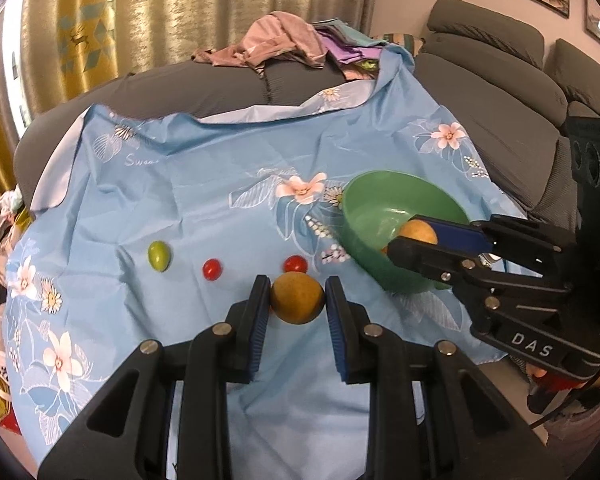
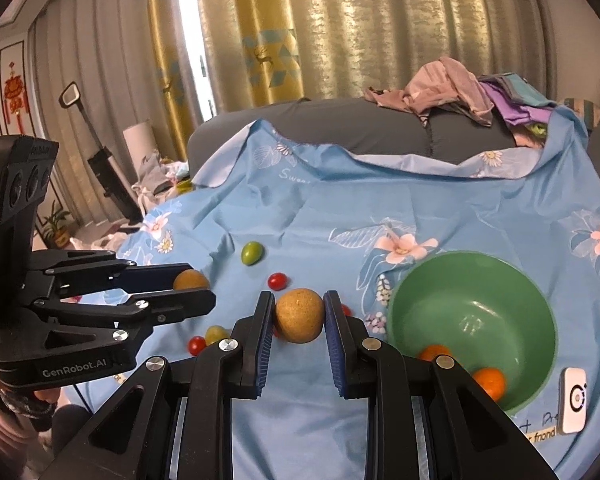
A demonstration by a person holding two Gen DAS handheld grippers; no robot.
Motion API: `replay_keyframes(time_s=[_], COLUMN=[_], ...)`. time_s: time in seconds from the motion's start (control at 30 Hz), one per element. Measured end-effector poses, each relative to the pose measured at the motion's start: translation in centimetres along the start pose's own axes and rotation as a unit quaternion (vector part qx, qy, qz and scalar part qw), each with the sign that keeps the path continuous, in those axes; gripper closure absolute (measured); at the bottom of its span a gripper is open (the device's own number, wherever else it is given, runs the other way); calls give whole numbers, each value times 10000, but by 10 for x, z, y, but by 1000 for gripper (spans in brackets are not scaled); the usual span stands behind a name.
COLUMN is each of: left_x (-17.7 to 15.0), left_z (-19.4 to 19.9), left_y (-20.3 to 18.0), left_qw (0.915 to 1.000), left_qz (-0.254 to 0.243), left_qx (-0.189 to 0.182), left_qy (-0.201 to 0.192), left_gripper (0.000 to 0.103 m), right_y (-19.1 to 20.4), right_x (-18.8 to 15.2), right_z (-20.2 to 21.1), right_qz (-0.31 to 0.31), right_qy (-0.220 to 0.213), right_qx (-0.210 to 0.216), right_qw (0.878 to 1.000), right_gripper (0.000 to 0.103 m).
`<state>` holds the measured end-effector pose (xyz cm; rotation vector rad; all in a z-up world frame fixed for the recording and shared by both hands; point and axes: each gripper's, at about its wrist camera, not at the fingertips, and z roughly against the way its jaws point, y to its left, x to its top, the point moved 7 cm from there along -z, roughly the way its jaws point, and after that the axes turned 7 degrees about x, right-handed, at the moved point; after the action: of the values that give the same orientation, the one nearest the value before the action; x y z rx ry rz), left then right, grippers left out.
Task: Organize fruits
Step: 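Carry the small fruit into the green bowl held by the left gripper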
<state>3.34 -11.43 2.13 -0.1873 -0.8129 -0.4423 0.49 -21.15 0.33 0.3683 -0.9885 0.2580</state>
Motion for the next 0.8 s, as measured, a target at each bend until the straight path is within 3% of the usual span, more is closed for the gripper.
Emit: replay_keyframes(time_s=[0.37,0.8], left_x=[24,38], left_z=[-11,-47], left_y=[-35,-68], left_qw=[9991,9970], left_qz=[-384,-634], left_qx=[-184,-419], left_qy=[-64,153], left_gripper=[75,75], right_y=[-34,-79], right_x=[0,-9], right_z=[11,15], right_qz=[-257,-618], right_qy=[-130,-139], right_qx=[-174,-396], right_qw=[9994,9972], right_gripper=[76,76])
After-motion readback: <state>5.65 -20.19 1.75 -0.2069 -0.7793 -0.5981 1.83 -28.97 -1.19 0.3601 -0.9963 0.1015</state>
